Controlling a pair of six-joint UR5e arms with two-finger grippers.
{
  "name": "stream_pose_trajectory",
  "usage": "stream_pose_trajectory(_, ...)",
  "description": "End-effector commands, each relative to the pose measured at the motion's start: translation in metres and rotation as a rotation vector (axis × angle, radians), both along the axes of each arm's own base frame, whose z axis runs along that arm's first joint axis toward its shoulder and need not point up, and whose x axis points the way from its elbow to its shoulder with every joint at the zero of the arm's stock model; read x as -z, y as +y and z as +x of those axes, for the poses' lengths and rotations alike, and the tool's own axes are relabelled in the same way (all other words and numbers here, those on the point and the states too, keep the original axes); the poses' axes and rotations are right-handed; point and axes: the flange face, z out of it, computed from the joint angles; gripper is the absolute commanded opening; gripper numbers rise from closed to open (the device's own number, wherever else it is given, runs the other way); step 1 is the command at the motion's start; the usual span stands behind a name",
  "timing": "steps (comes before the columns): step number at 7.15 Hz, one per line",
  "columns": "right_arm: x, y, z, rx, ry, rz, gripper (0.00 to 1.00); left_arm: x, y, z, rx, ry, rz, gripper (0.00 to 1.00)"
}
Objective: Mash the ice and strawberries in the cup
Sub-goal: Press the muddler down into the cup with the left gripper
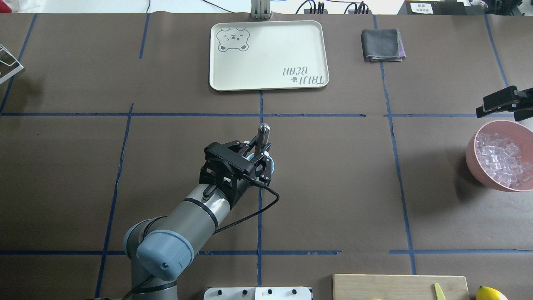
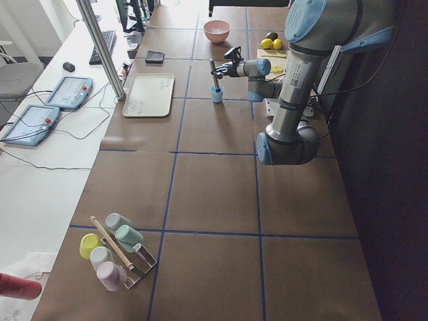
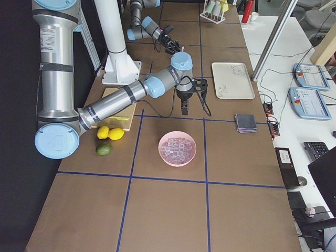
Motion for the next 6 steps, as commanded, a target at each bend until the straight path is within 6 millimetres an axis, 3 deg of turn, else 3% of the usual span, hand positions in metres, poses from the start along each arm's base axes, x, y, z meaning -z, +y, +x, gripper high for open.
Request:
stream_pose_trajectory(1,-0.001,0.0,0.0,0.0,0.001,-0.001,1.0,0.023,0.003,-0.018,0.002,0.044,0.01,0.0)
stream_pose_trajectory(2,-0.001,0.0,0.0,0.0,0.001,-0.001,1.0,0.041,0.004,-0.037,0.01,0.038,0.04,0.0)
stream_pose_trajectory(3,-0.001,0.0,0.001,-0.001,0.001,-0.003,1.0,0.069,0.007,-0.071,0.027,-0.015,0.031,0.0)
stream_pose_trajectory(4,-0.001,0.001,0.002,-0.003,0.001,-0.003,1.0,0.083,-0.001,-0.1,0.05,-0.051,0.025,0.0)
stream_pose_trajectory(6,-0.016,0.003,0.022,0.008,0.024,0.024,1.0,0.061,-0.028,-0.106,0.084,-0.186,-0.008,0.0)
